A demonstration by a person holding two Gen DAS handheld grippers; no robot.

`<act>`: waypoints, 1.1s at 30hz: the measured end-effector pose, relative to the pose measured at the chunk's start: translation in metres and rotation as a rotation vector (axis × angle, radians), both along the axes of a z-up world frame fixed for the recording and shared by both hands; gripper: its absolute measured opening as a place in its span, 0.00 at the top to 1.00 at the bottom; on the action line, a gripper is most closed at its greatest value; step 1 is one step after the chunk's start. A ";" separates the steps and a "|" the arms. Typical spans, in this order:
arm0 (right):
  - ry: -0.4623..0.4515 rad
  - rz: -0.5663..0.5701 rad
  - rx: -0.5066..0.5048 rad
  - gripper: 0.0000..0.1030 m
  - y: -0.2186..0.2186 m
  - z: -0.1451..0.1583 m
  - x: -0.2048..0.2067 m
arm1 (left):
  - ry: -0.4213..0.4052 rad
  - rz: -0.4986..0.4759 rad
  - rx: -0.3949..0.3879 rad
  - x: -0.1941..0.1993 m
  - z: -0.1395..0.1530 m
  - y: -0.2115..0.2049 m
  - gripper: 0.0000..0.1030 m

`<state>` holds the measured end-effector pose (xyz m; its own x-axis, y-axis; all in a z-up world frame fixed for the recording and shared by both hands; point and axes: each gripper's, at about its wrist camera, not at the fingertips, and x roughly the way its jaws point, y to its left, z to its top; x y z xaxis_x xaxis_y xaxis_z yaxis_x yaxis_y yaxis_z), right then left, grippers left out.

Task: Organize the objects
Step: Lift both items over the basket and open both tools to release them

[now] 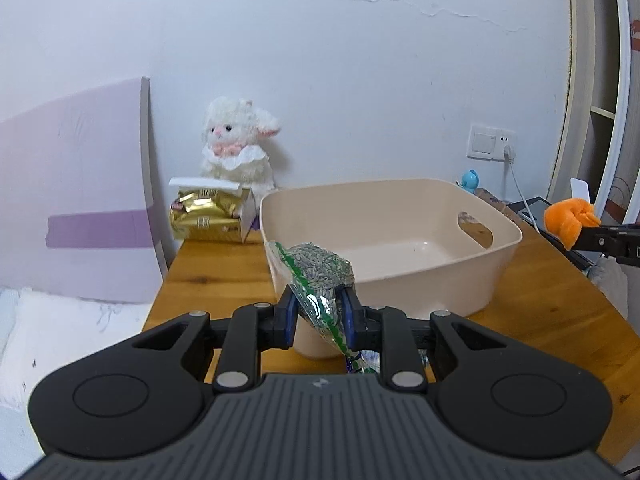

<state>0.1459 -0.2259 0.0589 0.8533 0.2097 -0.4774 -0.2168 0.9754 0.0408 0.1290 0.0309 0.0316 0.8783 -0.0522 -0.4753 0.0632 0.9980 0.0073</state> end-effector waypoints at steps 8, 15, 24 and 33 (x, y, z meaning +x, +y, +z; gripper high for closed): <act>0.001 -0.008 0.017 0.89 0.007 -0.005 0.042 | -0.029 -0.010 0.038 0.042 0.007 -0.014 0.76; 0.010 -0.020 0.016 0.89 0.014 -0.012 0.080 | -0.002 -0.004 0.050 0.090 -0.002 -0.024 0.76; 0.075 -0.019 -0.025 0.89 0.029 -0.036 0.127 | 0.080 0.036 0.055 0.140 -0.031 -0.029 0.76; 0.169 -0.002 -0.089 0.69 0.041 -0.068 0.143 | 0.136 0.055 0.082 0.155 -0.052 -0.030 0.75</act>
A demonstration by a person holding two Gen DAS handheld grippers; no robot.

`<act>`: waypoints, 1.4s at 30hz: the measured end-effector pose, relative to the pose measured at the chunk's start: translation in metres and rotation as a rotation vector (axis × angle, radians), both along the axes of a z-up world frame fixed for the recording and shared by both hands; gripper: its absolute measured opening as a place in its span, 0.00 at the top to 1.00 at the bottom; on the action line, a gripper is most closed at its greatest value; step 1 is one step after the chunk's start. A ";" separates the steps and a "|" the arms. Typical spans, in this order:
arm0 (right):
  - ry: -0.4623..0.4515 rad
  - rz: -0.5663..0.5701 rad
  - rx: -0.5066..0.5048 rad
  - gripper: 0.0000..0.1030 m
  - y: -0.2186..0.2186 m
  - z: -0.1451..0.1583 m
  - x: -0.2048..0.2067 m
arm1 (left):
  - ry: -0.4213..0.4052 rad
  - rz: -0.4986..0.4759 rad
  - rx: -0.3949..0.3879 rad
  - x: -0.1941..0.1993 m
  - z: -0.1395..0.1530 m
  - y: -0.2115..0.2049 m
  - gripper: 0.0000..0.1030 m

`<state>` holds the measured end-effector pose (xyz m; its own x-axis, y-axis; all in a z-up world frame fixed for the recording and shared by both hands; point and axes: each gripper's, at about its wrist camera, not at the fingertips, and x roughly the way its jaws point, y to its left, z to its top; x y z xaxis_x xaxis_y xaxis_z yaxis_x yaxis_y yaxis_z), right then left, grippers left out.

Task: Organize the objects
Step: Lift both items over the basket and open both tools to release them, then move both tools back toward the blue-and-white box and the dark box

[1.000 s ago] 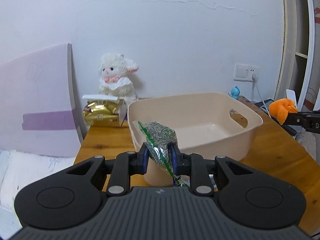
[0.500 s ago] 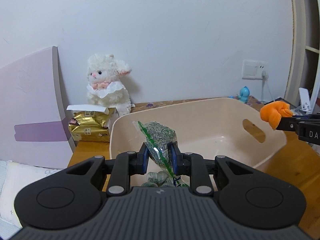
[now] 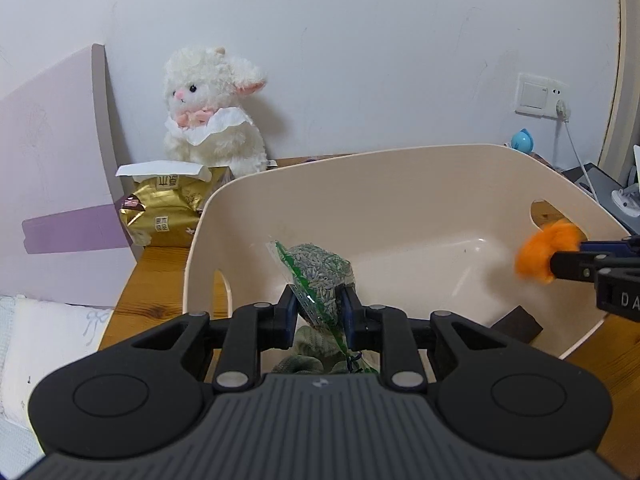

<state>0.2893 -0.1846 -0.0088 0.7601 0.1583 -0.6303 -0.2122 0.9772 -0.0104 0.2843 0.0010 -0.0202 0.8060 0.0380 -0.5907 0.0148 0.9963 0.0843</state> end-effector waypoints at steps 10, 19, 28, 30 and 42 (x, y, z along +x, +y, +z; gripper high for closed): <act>-0.060 -0.014 0.028 0.23 -0.007 0.025 -0.021 | -0.023 0.024 -0.076 -0.016 0.024 0.009 0.26; -0.107 -0.008 0.052 0.09 -0.012 0.053 -0.058 | -0.030 0.017 -0.072 -0.054 0.044 0.012 0.22; -0.142 0.010 0.046 0.00 -0.016 0.074 -0.109 | -0.037 0.029 -0.061 -0.100 0.056 0.019 0.20; -0.138 0.013 0.048 0.00 -0.018 0.075 -0.117 | -0.036 0.026 -0.054 -0.110 0.057 0.018 0.16; -0.078 0.034 0.015 0.00 -0.023 0.054 -0.162 | 0.043 0.005 -0.040 -0.145 0.033 0.008 0.14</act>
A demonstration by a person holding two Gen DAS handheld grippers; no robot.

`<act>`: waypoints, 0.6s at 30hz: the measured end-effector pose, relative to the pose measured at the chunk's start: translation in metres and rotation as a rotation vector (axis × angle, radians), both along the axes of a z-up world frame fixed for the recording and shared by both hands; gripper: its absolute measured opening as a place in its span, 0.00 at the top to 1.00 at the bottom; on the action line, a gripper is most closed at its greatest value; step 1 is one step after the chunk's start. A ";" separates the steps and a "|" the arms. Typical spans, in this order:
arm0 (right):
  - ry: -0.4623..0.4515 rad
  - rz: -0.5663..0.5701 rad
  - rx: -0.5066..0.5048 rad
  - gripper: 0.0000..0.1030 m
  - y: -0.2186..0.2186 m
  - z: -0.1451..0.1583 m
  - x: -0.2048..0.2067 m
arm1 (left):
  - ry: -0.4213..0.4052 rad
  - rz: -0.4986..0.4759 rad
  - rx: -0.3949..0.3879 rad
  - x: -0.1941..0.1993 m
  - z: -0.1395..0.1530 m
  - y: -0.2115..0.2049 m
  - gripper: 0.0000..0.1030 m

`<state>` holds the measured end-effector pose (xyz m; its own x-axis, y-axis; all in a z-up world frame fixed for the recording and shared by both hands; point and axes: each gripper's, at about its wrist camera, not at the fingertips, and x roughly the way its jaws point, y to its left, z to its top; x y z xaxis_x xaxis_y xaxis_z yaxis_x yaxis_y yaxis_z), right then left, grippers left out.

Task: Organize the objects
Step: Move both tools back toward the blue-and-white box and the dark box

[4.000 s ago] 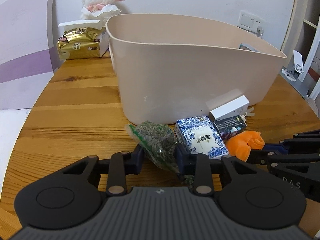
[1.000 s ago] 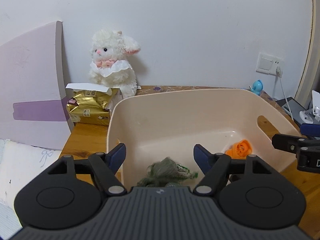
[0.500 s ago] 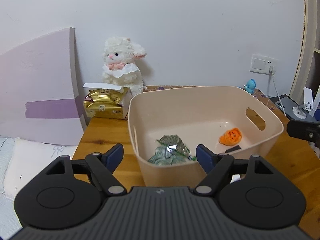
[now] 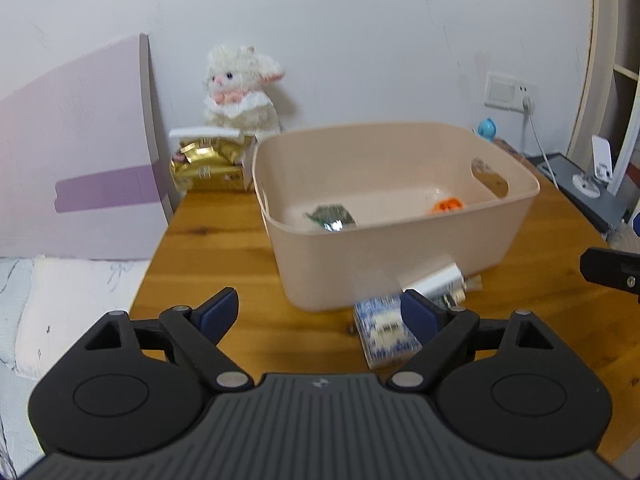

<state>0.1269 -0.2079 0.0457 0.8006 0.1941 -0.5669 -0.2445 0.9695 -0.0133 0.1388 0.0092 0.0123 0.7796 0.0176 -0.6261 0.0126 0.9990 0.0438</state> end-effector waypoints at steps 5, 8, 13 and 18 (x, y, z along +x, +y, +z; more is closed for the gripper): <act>0.054 -0.009 -0.009 0.00 -0.008 -0.018 -0.006 | 0.042 -0.009 -0.003 -0.005 -0.015 -0.004 0.13; 0.100 -0.012 -0.018 0.00 -0.014 -0.031 -0.005 | 0.080 -0.015 -0.009 -0.005 -0.027 -0.006 0.14; 0.159 -0.020 -0.038 0.00 -0.018 -0.052 0.002 | 0.131 -0.022 -0.013 0.000 -0.046 -0.010 0.14; 0.217 -0.023 -0.053 0.00 -0.016 -0.072 0.011 | 0.166 -0.047 -0.038 0.007 -0.061 -0.013 0.14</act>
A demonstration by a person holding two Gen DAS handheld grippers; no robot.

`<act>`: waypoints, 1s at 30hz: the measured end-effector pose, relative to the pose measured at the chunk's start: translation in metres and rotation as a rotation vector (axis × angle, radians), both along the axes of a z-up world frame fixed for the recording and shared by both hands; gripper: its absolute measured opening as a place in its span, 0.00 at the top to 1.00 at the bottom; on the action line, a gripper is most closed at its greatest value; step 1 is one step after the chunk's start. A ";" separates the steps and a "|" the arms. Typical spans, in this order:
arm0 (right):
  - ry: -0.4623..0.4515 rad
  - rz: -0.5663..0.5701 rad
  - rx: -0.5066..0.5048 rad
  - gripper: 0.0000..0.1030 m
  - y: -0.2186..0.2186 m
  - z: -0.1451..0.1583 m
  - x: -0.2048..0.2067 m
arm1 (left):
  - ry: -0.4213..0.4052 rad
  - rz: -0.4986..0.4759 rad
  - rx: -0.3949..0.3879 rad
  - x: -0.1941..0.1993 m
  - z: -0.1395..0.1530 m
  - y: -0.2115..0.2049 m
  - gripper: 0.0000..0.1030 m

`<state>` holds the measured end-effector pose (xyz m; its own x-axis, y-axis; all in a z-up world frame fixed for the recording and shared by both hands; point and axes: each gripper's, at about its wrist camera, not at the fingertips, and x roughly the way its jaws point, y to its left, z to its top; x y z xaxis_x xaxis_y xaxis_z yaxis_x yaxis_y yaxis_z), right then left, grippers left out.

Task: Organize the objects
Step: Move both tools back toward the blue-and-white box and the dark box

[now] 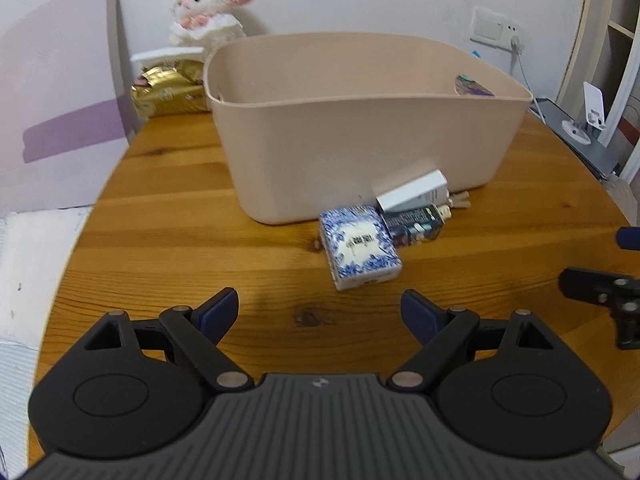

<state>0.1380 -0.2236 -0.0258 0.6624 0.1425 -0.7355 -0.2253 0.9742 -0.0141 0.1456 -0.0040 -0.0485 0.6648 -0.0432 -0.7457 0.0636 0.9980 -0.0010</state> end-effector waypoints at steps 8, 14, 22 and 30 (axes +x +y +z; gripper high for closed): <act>0.073 -0.003 0.019 0.00 0.001 -0.026 0.021 | 0.032 -0.021 -0.043 0.016 -0.017 -0.005 0.14; 0.091 -0.029 0.042 0.00 -0.001 -0.041 0.038 | 0.031 -0.049 -0.056 0.027 -0.025 -0.009 0.14; 0.075 0.034 0.000 0.00 0.015 -0.050 0.053 | 0.038 -0.013 -0.077 0.048 -0.036 -0.004 0.12; 0.079 0.081 -0.009 0.00 0.036 -0.057 0.067 | 0.013 0.010 -0.034 0.057 -0.039 0.008 0.12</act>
<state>0.2053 -0.1878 -0.0826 0.5888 0.1866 -0.7865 -0.3040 0.9527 -0.0016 0.2025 0.0041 -0.0872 0.6558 -0.0616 -0.7524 0.0533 0.9980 -0.0352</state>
